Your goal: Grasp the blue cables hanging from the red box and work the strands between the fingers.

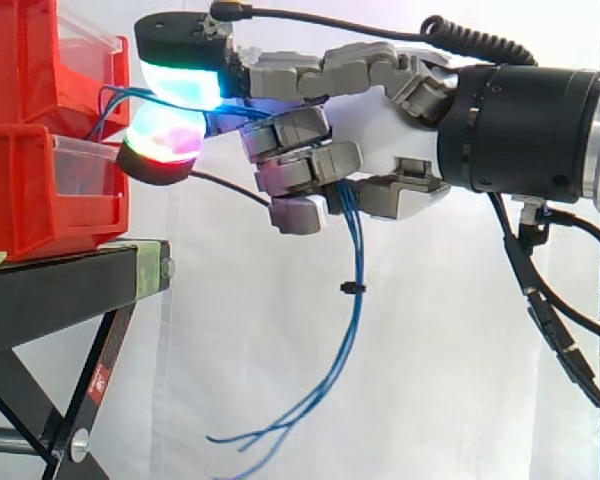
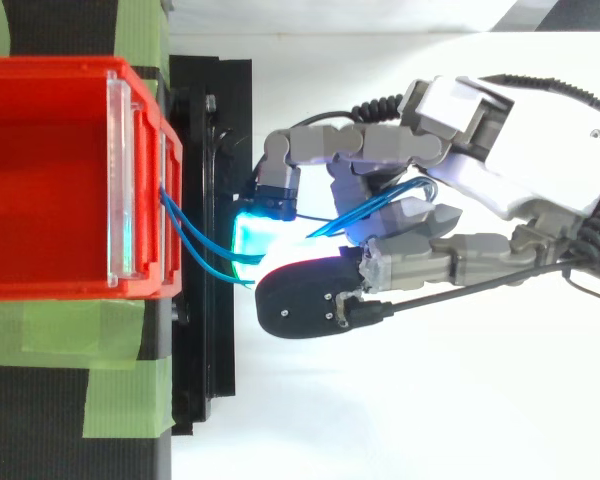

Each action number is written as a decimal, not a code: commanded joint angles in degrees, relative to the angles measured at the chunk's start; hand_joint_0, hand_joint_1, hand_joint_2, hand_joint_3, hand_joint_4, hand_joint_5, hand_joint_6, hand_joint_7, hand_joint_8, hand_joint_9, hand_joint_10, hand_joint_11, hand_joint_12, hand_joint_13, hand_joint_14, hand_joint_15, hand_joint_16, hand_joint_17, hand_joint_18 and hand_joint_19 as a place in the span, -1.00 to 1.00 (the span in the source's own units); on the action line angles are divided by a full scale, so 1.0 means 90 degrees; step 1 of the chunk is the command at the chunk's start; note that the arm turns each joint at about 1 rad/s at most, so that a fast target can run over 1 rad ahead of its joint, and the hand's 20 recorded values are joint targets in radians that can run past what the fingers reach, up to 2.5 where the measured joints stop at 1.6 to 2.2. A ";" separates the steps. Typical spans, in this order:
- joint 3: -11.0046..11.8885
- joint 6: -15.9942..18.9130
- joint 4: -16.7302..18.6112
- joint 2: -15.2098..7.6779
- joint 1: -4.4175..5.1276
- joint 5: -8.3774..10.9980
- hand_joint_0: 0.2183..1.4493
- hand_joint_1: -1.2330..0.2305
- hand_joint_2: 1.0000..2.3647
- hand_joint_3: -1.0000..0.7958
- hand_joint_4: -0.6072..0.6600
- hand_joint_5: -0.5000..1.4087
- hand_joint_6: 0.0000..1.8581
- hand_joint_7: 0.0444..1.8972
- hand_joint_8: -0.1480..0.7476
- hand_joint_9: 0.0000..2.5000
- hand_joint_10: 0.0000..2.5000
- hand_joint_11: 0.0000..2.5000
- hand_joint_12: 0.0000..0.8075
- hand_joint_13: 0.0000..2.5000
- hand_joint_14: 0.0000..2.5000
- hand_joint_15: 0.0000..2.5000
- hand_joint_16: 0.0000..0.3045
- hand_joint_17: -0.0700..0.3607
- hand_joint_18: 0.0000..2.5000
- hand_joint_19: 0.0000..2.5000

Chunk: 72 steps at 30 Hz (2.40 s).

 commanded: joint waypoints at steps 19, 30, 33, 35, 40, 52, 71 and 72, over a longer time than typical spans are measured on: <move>0.0460 0.0063 -0.0603 -0.0004 -0.0021 0.0058 0.49 -0.15 -0.98 -0.06 0.34 0.01 -0.88 0.55 0.17 -0.46 1.00 0.97 0.04 -0.20 1.00 0.06 -0.70 -0.20 0.10 0.02; 0.0460 -0.0073 -0.0574 -0.0014 -0.0001 0.0058 0.75 -0.24 -0.97 -0.14 0.19 0.17 -0.98 0.35 0.17 -0.46 1.00 0.97 0.04 -0.20 1.00 0.06 -0.70 -0.20 0.10 0.02; 0.0460 -0.0073 -0.0574 -0.0004 -0.0011 0.0058 0.64 -0.29 -0.97 -0.34 0.22 0.18 -0.98 0.28 0.17 -0.46 1.00 0.97 0.04 -0.20 1.00 0.06 -0.70 -0.20 0.10 0.02; 0.0460 -0.0083 -0.0574 -0.0014 -0.0011 0.0058 0.51 -0.32 -0.97 -0.28 0.26 0.12 -0.98 0.19 0.17 -0.46 1.00 0.97 0.04 -0.20 1.00 0.06 -0.70 -0.20 0.10 0.02; 0.0460 -0.0073 -0.0574 -0.0004 -0.0011 0.0058 0.55 -0.41 -0.97 -0.18 -0.01 -0.23 -0.40 0.35 0.17 -0.46 1.00 0.97 0.04 -0.20 1.00 0.06 -0.70 -0.20 0.10 0.02; 0.0460 -0.0073 -0.0574 -0.0004 -0.0031 0.0058 -0.25 -0.05 0.10 -0.22 0.37 0.11 -0.99 -0.15 0.17 -0.46 1.00 0.97 0.04 -0.20 1.00 0.06 -0.70 -0.20 0.10 0.02; 0.0460 -0.0063 -0.0633 -0.0004 -0.0041 0.0058 0.43 -0.43 -0.98 -0.32 0.02 -0.31 -0.19 0.20 0.17 -0.46 1.00 0.97 0.04 -0.20 1.00 0.06 -0.70 -0.20 0.10 0.02; 0.0460 -0.0054 -0.0633 -0.0004 -0.0041 0.0058 0.43 -0.43 -0.98 -0.45 0.04 -0.44 0.07 0.11 0.17 -0.46 1.00 0.97 0.04 -0.20 1.00 0.06 -0.70 -0.20 0.10 0.02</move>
